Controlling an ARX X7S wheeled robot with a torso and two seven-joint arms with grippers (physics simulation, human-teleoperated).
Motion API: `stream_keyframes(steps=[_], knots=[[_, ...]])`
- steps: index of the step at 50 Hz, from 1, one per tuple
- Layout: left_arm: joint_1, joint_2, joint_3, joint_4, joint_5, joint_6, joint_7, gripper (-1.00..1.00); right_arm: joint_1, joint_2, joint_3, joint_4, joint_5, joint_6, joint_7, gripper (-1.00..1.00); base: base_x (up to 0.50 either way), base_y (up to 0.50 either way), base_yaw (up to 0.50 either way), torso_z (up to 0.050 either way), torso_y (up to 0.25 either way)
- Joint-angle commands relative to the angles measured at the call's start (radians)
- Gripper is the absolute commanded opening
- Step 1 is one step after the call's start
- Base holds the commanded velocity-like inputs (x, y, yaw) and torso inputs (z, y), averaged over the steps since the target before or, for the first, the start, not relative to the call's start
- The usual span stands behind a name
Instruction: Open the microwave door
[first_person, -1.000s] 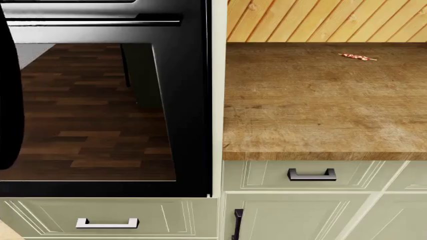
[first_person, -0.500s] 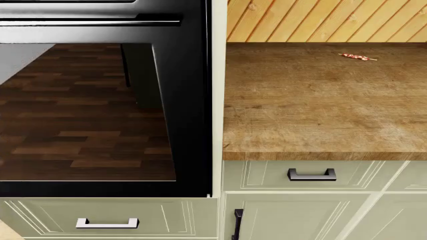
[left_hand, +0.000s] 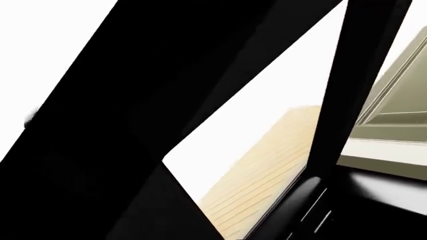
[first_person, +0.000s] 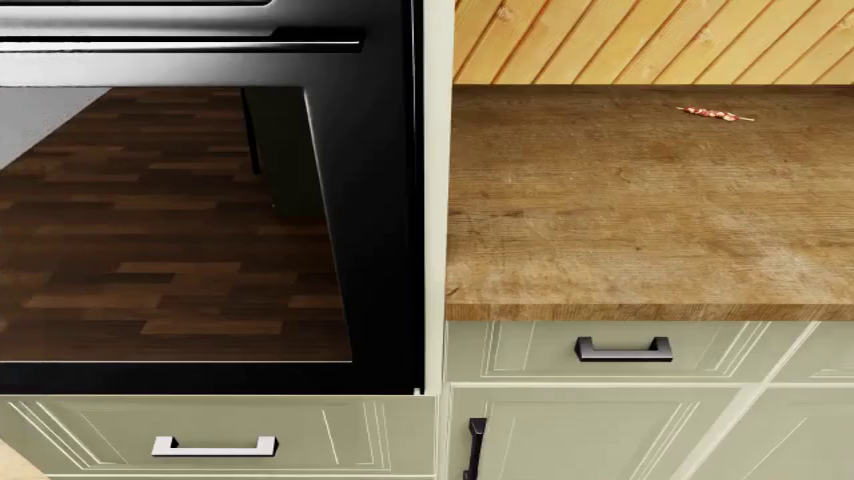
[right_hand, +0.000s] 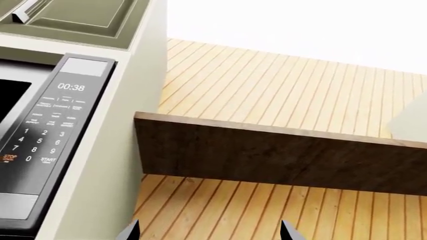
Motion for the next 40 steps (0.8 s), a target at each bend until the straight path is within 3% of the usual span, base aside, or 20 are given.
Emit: stream_keyframes(steps=[1, 9, 13, 33, 40], knots=[[-0.025, -0.096, 0.003, 0.042, 0.021, -0.061, 0.022, 1.0, 0.022, -0.011, -0.024, 0.001, -0.004, 0.006, 0.0, 1.0, 0.0, 0.0, 0.0, 0.0, 0.0], [-0.05, -0.152, 0.023, 0.02, 0.045, -0.067, 0.062, 1.0, 0.05, -0.02, -0.045, 0.007, -0.002, 0.014, -0.002, 1.0, 0.0, 0.0, 0.0, 0.0, 0.0], [-0.103, -0.22, 0.098, -0.083, 0.089, -0.047, 0.158, 1.0, 0.095, -0.032, -0.073, 0.018, 0.001, 0.03, -0.008, 1.0, 0.0, 0.0, 0.0, 0.0, 0.0], [-0.123, -0.328, 0.203, -0.256, 0.154, -0.036, 0.3, 1.0, 0.15, -0.053, -0.119, 0.021, 0.0, 0.051, -0.007, 1.0, 0.0, 0.0, 0.0, 0.0, 0.0], [-0.138, -0.356, 0.288, -0.376, 0.211, 0.003, 0.376, 1.0, 0.168, -0.057, -0.131, 0.022, 0.001, 0.058, -0.007, 1.0, 0.0, 0.0, 0.0, 0.0, 0.0]])
